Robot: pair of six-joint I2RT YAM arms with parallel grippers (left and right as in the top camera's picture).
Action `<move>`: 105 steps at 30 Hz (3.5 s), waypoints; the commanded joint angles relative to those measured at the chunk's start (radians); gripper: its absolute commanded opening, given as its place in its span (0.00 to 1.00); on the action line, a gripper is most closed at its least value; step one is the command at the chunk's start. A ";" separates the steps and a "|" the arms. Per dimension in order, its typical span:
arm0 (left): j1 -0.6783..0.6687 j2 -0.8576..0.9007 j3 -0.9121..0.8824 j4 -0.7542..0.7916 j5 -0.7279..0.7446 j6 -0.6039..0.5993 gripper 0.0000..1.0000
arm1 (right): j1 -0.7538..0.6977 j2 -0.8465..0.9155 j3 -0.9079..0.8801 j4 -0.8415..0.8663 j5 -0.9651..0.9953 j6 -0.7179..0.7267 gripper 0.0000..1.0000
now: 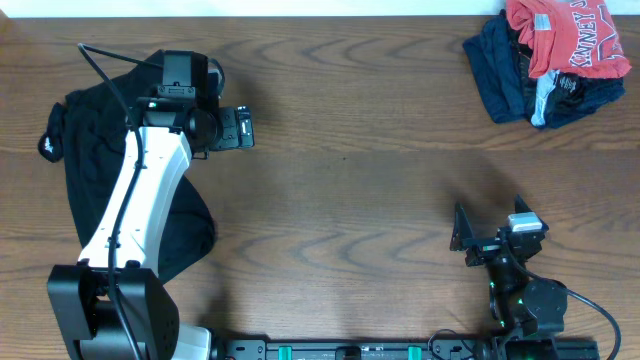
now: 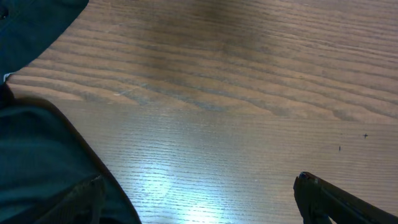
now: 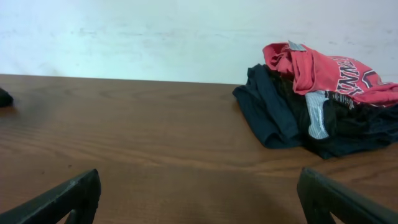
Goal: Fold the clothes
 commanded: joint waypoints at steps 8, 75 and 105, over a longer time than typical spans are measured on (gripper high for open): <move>0.003 0.011 -0.007 -0.002 0.006 -0.005 0.98 | 0.008 -0.009 -0.006 0.001 0.014 0.007 0.99; 0.021 -1.635 -1.348 0.719 -0.013 0.006 0.98 | 0.008 -0.009 -0.006 0.001 0.014 0.007 0.99; 0.021 -1.630 -1.348 0.719 -0.013 0.006 0.98 | 0.008 -0.009 -0.006 0.001 0.014 0.007 0.99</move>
